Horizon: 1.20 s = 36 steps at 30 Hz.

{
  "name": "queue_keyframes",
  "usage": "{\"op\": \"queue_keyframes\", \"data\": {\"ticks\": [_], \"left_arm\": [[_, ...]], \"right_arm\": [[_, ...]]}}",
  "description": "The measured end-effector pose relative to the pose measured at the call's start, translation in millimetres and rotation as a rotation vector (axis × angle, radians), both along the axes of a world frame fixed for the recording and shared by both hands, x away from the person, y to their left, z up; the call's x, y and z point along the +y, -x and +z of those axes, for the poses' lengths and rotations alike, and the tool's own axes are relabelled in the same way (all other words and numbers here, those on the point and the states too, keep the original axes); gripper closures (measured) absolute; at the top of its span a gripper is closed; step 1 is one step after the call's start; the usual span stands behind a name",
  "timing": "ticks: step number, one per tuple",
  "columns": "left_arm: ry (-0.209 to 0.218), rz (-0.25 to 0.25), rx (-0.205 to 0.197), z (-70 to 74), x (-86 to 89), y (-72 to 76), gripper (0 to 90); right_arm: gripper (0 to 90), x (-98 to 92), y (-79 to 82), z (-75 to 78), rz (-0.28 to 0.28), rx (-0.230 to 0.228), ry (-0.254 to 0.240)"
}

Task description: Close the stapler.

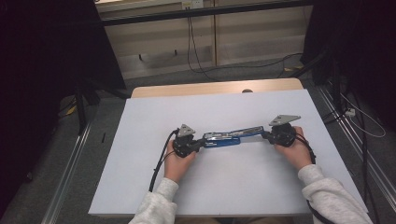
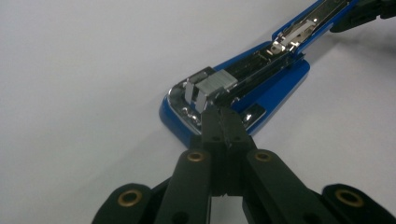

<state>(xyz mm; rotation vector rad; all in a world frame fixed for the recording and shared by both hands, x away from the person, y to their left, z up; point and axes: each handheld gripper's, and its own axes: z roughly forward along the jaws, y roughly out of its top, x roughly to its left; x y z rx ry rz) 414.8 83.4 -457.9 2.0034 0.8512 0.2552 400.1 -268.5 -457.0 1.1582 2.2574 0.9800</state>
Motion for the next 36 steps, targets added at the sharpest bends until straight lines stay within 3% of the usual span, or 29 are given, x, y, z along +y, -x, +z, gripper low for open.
{"op": "queue_keyframes", "data": {"ticks": [23, 28, 36], "left_arm": [[0.007, 0.015, 0.000, -1.6, -4.9, 0.3, 90.0], [-0.015, 0.012, -0.002, 0.7, -1.1, 0.9, 89.7], [0.012, 0.017, 0.002, 7.2, 5.3, 2.7, 84.9]], "right_arm": [[90.0, 3.0, 2.0, 8.1, 0.013, -0.027, -0.036], [90.0, 4.8, 2.7, 9.2, 0.024, -0.028, -0.045], [90.0, 10.2, 4.8, 8.8, 0.046, -0.020, -0.066]]}}
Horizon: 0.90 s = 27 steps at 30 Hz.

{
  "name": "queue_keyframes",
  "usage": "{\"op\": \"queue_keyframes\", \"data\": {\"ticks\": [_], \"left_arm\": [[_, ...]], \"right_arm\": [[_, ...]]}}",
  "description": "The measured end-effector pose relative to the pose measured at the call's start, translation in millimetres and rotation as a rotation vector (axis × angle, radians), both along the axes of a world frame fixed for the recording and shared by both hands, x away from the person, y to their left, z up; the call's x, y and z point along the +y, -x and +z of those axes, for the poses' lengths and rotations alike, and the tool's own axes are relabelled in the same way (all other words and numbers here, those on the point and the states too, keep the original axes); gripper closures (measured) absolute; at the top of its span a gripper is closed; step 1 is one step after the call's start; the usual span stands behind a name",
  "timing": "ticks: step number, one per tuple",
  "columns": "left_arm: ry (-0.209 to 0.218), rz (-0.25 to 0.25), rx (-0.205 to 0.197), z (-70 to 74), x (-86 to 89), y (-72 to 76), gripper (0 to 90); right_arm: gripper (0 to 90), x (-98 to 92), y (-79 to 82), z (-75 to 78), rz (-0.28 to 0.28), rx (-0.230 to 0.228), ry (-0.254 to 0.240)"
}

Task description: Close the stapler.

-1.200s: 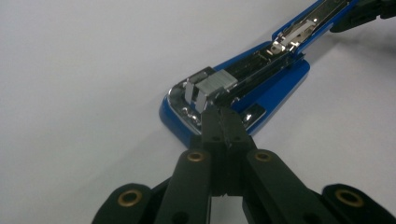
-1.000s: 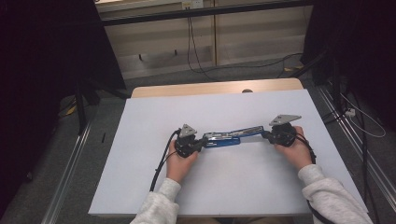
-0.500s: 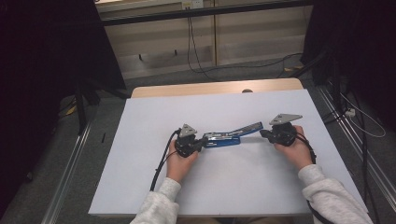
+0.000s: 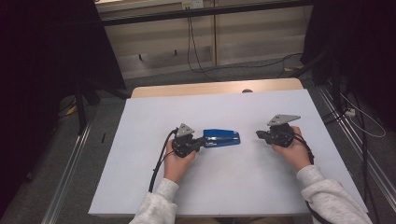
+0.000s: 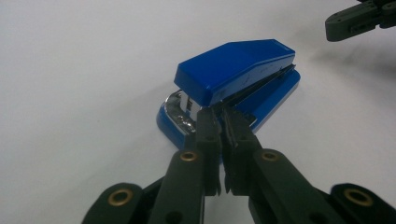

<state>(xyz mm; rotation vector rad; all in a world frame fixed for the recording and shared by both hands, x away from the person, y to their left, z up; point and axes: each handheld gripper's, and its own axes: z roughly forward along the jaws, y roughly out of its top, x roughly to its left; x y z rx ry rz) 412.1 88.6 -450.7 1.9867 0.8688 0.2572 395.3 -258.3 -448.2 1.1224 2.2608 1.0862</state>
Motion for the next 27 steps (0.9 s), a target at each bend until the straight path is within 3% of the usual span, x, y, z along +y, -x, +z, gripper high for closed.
{"op": "queue_keyframes", "data": {"ticks": [4, 8, 10, 15, 27], "left_arm": [[0.019, -0.001, 0.003, 1.8, 2.5, 0.6, 74.7], [0.029, 0.007, 0.000, 6.0, 6.9, 2.6, 62.6], [0.055, 0.026, 0.003, 8.4, 9.4, 3.8, 54.2], [0.053, 0.010, 0.001, 13.1, 15.6, 6.4, 38.4], [0.089, 0.018, 0.001, 22.3, 33.5, 13.5, 19.7]], "right_arm": [[85.5, 1.3, 1.2, 0.5, -0.002, 0.002, -0.037], [72.1, 1.0, 2.6, 0.4, -0.014, 0.013, -0.087], [66.7, 1.2, 3.5, 1.0, -0.017, 0.016, -0.099], [54.8, 1.2, 8.2, 3.0, -0.020, 0.026, -0.106], [33.7, -6.4, 34.7, 9.0, -0.023, 0.026, -0.127]]}}
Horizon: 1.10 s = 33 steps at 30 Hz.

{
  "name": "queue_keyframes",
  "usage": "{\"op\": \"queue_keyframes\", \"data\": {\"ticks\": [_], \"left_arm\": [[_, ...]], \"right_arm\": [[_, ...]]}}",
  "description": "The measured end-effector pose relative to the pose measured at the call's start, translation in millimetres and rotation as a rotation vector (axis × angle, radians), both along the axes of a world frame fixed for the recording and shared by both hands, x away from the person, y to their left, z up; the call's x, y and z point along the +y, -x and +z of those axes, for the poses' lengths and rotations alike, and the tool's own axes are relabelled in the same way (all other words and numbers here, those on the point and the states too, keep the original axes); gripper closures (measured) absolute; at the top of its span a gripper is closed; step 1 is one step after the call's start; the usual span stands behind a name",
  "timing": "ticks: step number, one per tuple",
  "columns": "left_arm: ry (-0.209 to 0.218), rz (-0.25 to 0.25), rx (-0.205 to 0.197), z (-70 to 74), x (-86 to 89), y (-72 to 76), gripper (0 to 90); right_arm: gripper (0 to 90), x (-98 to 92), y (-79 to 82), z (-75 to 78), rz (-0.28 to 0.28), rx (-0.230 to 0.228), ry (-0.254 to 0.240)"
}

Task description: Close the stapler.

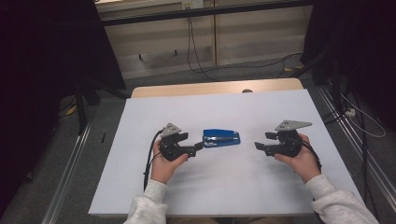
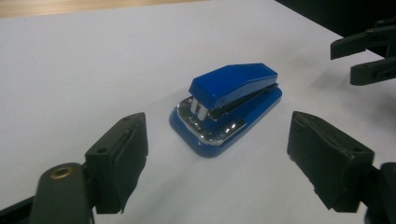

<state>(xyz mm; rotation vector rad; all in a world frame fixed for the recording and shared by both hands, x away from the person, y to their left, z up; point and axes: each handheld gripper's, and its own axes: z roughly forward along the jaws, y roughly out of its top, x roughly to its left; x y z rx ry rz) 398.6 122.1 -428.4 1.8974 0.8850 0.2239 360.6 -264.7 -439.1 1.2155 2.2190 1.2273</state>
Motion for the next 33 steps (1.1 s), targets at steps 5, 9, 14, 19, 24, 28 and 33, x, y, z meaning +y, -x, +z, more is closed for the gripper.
{"op": "queue_keyframes", "data": {"ticks": [5, 9, 14, 19, 24, 28, 33], "left_arm": [[-0.010, 0.019, -0.002, 1.1, 10.1, 3.3, 15.9], [-0.010, 0.028, -0.013, 3.9, 18.1, 6.5, 13.3], [-0.002, 0.047, -0.028, 8.3, 26.6, 10.2, 12.2], [-0.021, 0.045, -0.032, 10.0, 32.1, 15.4, 11.3], [-0.028, 0.049, -0.043, 12.1, 41.0, 22.2, 11.2], [-0.017, 0.059, -0.043, 13.3, 49.9, 26.3, 11.0], [-0.014, 0.072, -0.043, 14.0, 61.4, 32.8, 10.7]], "right_arm": [[28.0, 1.5, 13.3, 4.5, 0.004, -0.027, -0.008], [25.2, 0.9, 22.2, 3.8, 0.015, -0.024, -0.004], [22.5, -3.2, 33.1, 2.4, 0.008, -0.025, -0.007], [20.2, -7.2, 43.7, 1.7, 0.007, -0.019, -0.016], [18.2, -11.1, 52.7, 2.8, -0.009, -0.023, -0.036], [17.7, -13.3, 57.1, 3.0, -0.013, -0.018, -0.038], [17.4, -13.8, 60.7, 4.8, -0.007, -0.022, -0.034]]}}
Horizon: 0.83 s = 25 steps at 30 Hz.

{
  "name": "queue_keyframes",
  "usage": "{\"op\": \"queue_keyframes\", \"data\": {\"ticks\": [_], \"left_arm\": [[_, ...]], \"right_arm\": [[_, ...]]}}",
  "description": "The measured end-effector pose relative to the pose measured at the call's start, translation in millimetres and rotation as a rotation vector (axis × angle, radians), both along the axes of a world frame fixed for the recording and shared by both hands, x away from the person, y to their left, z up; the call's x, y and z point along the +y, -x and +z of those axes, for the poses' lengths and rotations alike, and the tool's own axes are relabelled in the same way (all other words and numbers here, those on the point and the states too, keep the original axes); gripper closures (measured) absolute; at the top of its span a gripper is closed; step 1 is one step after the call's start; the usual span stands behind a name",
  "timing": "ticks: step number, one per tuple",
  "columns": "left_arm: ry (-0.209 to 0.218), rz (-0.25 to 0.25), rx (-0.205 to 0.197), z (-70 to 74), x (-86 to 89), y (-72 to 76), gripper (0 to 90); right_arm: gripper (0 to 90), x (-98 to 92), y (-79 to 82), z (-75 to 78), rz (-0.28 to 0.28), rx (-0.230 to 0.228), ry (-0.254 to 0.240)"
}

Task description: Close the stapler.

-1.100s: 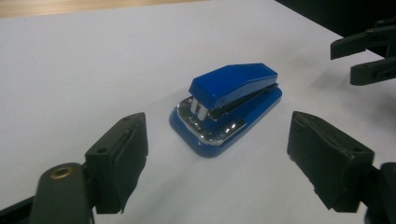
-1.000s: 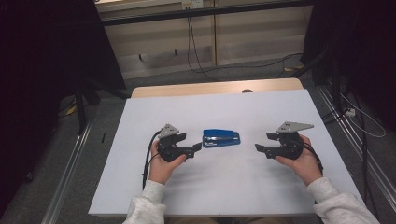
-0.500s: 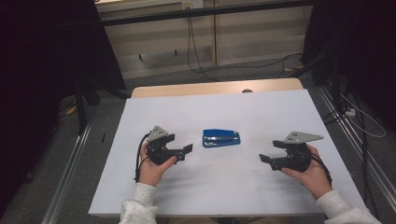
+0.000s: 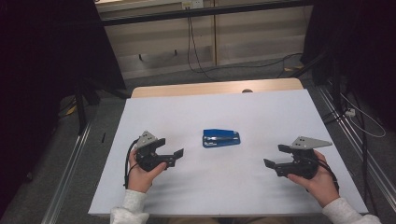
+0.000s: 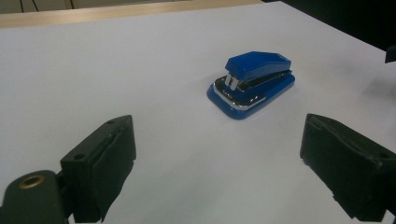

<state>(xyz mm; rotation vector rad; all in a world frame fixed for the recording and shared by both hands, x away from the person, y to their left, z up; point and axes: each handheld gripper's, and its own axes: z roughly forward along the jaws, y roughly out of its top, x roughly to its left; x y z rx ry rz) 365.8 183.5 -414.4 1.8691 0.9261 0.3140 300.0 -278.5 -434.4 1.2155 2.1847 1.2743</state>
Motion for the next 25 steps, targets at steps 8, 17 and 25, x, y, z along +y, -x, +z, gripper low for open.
{"op": "queue_keyframes", "data": {"ticks": [8, 17, 25], "left_arm": [[-0.015, 0.026, -0.007, -0.9, 23.8, 9.7, 10.3], [-0.015, 0.060, -0.005, -3.7, 50.9, 20.3, 9.3], [-0.035, 0.068, 0.001, -8.1, 63.8, 23.5, 8.3]], "right_arm": [[16.2, 0.8, 6.1, 0.0, 0.016, 0.003, 0.010], [16.2, -0.2, 8.4, -0.8, 0.021, 0.003, 0.011], [16.2, -0.8, 7.4, -1.2, 0.020, -0.002, 0.004]]}}
